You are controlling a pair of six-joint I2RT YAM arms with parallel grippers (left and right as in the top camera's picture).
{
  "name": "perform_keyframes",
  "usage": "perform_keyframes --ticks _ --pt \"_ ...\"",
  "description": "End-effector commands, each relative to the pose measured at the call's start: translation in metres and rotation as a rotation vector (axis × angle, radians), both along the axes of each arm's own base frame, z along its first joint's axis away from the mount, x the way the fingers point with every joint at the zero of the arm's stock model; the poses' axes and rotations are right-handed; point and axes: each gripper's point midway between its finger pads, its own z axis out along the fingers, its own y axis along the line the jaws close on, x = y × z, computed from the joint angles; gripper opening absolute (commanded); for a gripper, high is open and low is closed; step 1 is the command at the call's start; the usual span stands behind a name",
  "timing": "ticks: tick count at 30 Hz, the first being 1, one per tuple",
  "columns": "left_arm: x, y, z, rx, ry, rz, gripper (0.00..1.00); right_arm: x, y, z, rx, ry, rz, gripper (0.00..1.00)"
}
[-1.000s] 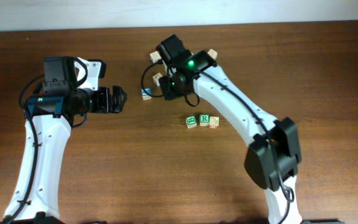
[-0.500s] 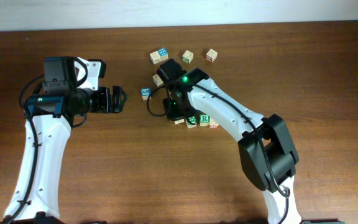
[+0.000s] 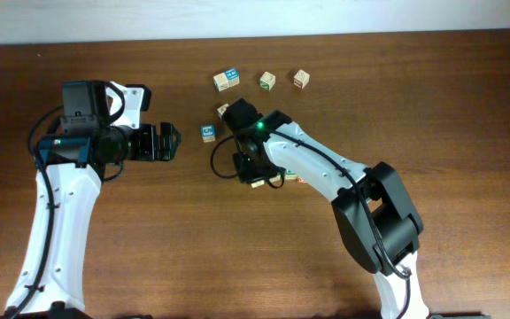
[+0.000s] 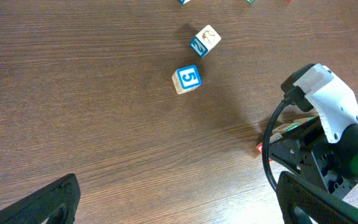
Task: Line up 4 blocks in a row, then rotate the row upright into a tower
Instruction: 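Grasp the M block from the cluster with the right gripper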
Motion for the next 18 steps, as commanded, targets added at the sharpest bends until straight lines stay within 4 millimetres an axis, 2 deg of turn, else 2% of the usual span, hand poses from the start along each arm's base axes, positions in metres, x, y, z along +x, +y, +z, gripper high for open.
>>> perform_keyframes --ticks 1,5,8,10,11,13,15,17,18 --pt "0.003 -0.001 0.005 -0.004 -0.016 -0.016 0.99 0.000 -0.004 -0.005 -0.031 -0.014 -0.006 0.31" --pt "0.003 -0.001 0.005 -0.004 -0.015 -0.016 0.99 0.004 -0.002 -0.005 -0.020 -0.028 -0.005 0.48" --pt "0.003 -0.001 0.005 -0.004 -0.016 -0.016 0.99 0.007 0.001 -0.003 -0.009 -0.044 0.001 0.49" --pt "0.003 -0.001 0.005 -0.004 -0.015 -0.016 0.99 0.014 0.008 0.013 0.016 -0.069 0.021 0.48" --pt "0.003 -0.001 0.005 -0.004 -0.015 -0.016 0.99 0.016 0.013 0.023 0.035 -0.072 0.027 0.48" --pt "0.003 -0.001 0.005 -0.004 -0.016 -0.016 0.99 0.008 0.035 0.033 0.123 -0.046 0.085 0.38" --pt "0.003 -0.001 0.005 -0.004 -0.015 -0.016 0.99 -0.005 0.048 0.026 0.120 -0.028 0.116 0.36" --pt "0.003 -0.001 0.005 -0.004 -0.016 -0.016 0.99 -0.014 0.051 0.011 0.098 0.006 0.119 0.33" --pt "0.003 -0.001 0.005 -0.004 -0.015 -0.016 0.99 -0.018 0.049 0.002 0.082 0.033 0.096 0.26"
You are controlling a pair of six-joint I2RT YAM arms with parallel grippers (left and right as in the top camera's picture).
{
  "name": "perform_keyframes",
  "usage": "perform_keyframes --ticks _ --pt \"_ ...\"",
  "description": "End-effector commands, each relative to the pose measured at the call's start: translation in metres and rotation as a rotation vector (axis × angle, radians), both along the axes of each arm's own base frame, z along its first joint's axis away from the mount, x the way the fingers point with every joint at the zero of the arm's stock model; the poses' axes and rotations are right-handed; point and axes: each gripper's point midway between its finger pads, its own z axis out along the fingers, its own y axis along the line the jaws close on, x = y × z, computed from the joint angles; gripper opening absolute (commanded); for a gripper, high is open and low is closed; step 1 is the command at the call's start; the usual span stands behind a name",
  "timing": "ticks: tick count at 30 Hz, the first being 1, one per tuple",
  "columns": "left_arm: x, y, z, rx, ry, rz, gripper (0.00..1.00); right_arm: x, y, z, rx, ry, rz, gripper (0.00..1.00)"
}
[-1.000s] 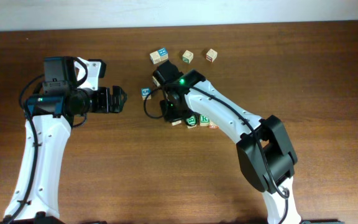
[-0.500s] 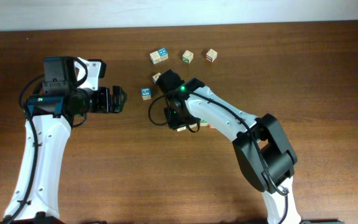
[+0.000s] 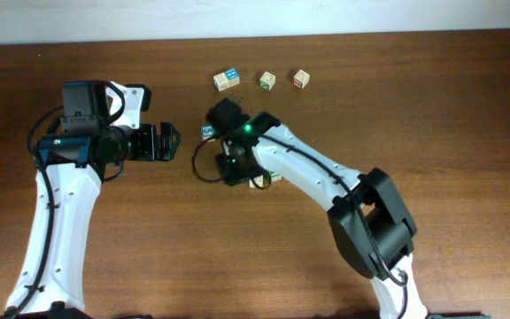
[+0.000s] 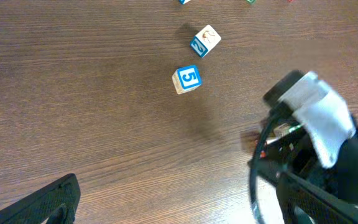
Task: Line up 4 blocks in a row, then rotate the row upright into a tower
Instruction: 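Grasp the M block from the cluster with the right gripper, then place the M block at the end of the row with the right gripper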
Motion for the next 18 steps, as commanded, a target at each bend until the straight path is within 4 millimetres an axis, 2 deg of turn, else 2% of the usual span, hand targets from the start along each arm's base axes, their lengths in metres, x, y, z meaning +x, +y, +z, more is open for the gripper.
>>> perform_keyframes --ticks 1,4,5,6,11,16,18 --pt "0.003 -0.001 0.005 -0.004 -0.016 -0.016 0.99 -0.012 0.001 -0.023 -0.033 0.072 -0.035 0.22" --pt "0.003 -0.001 0.005 -0.005 -0.016 -0.016 0.99 -0.019 -0.009 -0.031 -0.070 0.096 -0.059 0.20" --pt "0.003 -0.001 0.005 -0.005 -0.016 -0.015 0.99 -0.019 -0.018 -0.038 -0.112 0.088 -0.080 0.20" --pt "0.003 -0.001 0.005 -0.005 -0.015 -0.016 0.99 -0.015 -0.028 -0.040 -0.156 0.064 -0.097 0.20" --pt "0.003 -0.001 0.005 -0.005 -0.015 -0.016 0.99 0.002 -0.047 -0.040 -0.203 0.020 -0.131 0.20" --pt "0.003 -0.001 0.005 -0.005 -0.015 -0.016 0.99 0.015 -0.058 -0.040 -0.198 0.006 -0.164 0.20" --pt "0.003 -0.001 0.005 -0.005 -0.016 -0.016 0.99 0.018 -0.064 -0.040 -0.191 0.023 -0.251 0.20"
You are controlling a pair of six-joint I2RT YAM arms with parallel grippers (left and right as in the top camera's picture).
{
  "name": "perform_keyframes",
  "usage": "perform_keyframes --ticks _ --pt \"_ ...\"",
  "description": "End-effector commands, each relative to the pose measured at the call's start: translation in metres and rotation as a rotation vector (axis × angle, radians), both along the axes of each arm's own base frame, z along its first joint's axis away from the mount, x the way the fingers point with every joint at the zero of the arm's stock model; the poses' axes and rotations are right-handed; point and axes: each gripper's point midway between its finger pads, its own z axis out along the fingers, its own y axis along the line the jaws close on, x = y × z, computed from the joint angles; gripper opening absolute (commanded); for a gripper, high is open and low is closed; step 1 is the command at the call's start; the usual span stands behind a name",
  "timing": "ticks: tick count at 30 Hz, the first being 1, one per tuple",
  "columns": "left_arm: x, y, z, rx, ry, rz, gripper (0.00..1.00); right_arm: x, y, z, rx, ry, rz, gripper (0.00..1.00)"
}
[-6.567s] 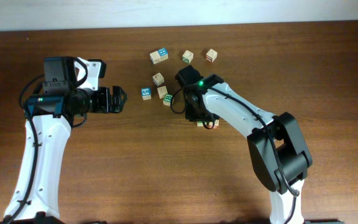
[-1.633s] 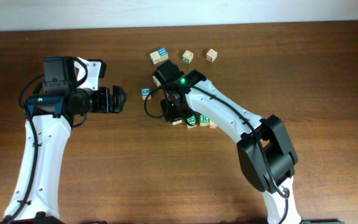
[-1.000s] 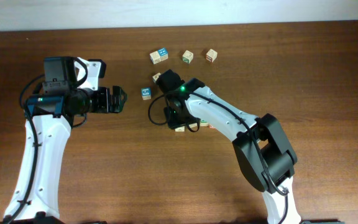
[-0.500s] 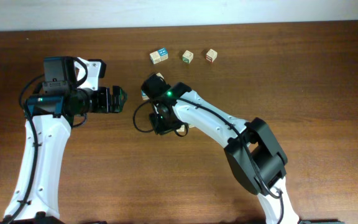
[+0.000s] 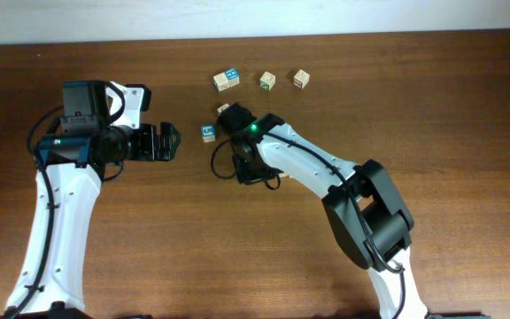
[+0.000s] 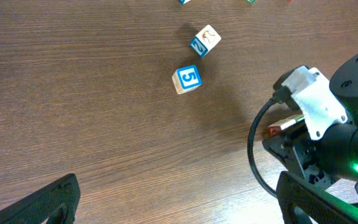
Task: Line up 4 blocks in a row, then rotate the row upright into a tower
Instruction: 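Place the M block at the end of the row with the right gripper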
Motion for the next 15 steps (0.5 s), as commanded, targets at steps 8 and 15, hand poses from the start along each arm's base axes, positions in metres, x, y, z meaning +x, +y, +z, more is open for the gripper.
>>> perform_keyframes --ticks 8,15 --pt "0.003 -0.001 0.005 -0.004 -0.015 -0.016 0.99 0.002 -0.016 0.003 0.003 0.054 -0.199 0.41" --pt "0.003 -0.001 0.005 -0.004 -0.016 -0.016 0.99 0.032 -0.024 0.103 0.066 0.009 -0.172 0.60"
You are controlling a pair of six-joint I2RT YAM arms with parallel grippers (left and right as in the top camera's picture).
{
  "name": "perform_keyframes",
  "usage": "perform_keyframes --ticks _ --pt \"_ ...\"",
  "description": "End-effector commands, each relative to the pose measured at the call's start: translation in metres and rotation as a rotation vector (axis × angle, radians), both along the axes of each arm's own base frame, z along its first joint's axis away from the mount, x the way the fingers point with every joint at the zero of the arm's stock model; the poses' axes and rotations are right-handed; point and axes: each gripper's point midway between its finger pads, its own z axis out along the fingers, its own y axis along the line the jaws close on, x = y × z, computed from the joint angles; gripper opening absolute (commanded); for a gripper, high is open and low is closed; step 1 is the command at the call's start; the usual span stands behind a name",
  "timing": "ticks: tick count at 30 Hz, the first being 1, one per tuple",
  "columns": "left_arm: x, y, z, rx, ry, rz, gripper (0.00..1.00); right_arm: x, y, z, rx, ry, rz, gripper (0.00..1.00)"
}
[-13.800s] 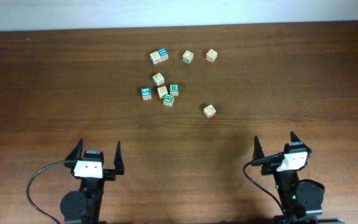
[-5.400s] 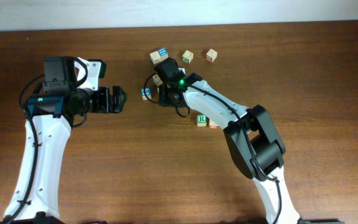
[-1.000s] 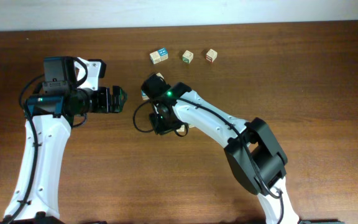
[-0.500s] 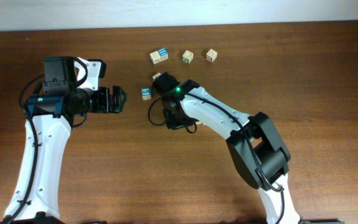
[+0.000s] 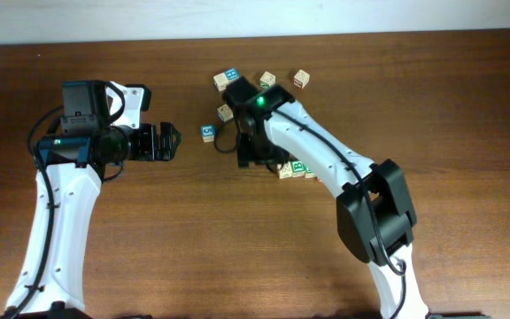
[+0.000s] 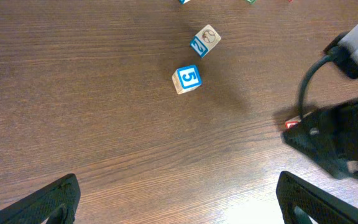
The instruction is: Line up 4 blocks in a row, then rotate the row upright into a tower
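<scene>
Small wooden letter blocks lie scattered at the back of the table. A blue "5" block (image 5: 208, 133) (image 6: 187, 79) and a tilted blue-and-white block (image 5: 225, 112) (image 6: 204, 41) sit between the arms. Two blocks with green print (image 5: 294, 168) lie just right of my right gripper (image 5: 252, 156), which points down at the table; its jaws are hidden under the wrist. A red block edge (image 6: 291, 124) shows beside it. My left gripper (image 5: 168, 142) (image 6: 179, 211) hovers open and empty, left of the "5" block.
Three more blocks stand in a row at the back: a blue-topped one (image 5: 227, 80), a green-marked one (image 5: 267, 80) and a red-marked one (image 5: 301, 78). The right arm (image 5: 343, 177) stretches diagonally from the front right across the table.
My right gripper has shifted toward the back of the table and slightly right, uncovering the green-printed blocks beside it. The left arm, the "5" block and the tilted block stay put.
My right gripper stood low over a small cluster of blocks right of the "5" block. It was then further left, then back near the cluster, and is now behind it with the green-printed blocks exposed. The left gripper stayed open and still throughout.
</scene>
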Motion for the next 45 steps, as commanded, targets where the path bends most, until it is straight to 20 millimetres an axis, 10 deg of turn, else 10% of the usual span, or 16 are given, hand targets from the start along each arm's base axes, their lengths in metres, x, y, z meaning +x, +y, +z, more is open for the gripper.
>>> perform_keyframes --ticks 1,9,16,25,29,45 --pt "0.003 -0.001 0.005 -0.004 -0.016 -0.016 0.99 0.025 -0.030 0.047 0.034 -0.060 -0.031 0.58" --pt "0.003 -0.001 0.005 -0.004 -0.016 -0.016 0.99 -0.015 -0.117 0.033 0.065 0.258 0.004 0.43" --pt "0.003 -0.001 0.005 -0.004 -0.017 -0.016 0.99 -0.035 -0.111 0.130 -0.011 -0.066 0.012 0.28" --pt "0.003 -0.001 0.005 -0.004 -0.017 -0.016 0.99 -0.055 -0.125 -0.022 -0.019 0.027 -0.088 0.04" --pt "0.003 -0.001 0.005 -0.004 -0.017 -0.016 0.99 -0.041 -0.150 -0.053 -0.032 0.028 -0.160 0.04" --pt "0.003 -0.001 0.005 -0.004 -0.017 -0.016 0.99 -0.035 -0.147 -0.063 -0.022 0.042 -0.030 0.04"
